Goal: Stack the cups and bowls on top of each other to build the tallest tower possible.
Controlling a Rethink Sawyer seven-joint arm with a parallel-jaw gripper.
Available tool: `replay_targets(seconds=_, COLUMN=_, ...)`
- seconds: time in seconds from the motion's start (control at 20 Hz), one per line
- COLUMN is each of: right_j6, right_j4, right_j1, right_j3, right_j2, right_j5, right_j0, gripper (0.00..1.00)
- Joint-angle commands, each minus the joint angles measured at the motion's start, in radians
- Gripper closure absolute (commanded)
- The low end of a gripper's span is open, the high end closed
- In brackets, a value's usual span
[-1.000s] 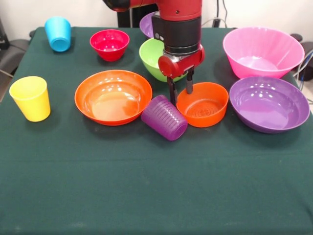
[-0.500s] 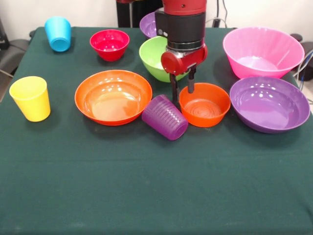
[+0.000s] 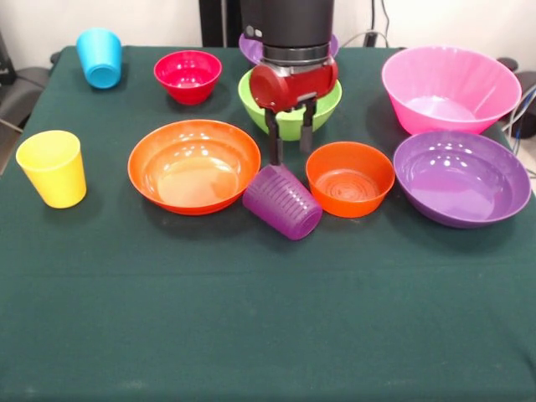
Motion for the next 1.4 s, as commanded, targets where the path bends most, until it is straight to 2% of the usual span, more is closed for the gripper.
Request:
replay_targets(seconds=0.05, right_j6=0.072, right_j4=-0.014, right_j1=0.020, right_j3=0.013, right_j2=-0.022, right_j5=-0.038, right_j0=0.015, gripper=0.00)
replay_targets(seconds=0.3, right_j6=0.115, right_j4=-0.035, right_j1=0.031, right_j3=0.001, right_j2=-0.066, right_j5=-0.072, right_j0=0.046, gripper=0.00)
replay_targets(seconds=0.55, right_j6=0.091, right_j4=-0.016, right_j1=0.034, right_j3=0.023, right_j2=-0.060, right_j5=-0.052, right_j0=0.038, gripper=0.00)
replay_targets(seconds=0.95, right_j6=0.015, right_j4=0.018, right_j1=0.099, right_j3=0.008, right_j2=-0.015, right_j5=0.018, right_j0=0.011, gripper=0.00)
replay_targets(seconds=1.25, right_j6=0.025, right_j4=-0.023, right_j1=0.095, right_j3=0.012, right_j2=-0.024, right_j5=-0.053, right_j0=0.031, gripper=0.00)
replay_targets(seconds=1.4, right_j6=0.032, right_j4=-0.022, right_j1=0.094, right_j3=0.021, right_j2=-0.025, right_j5=-0.059, right_j0=0.030, gripper=0.00)
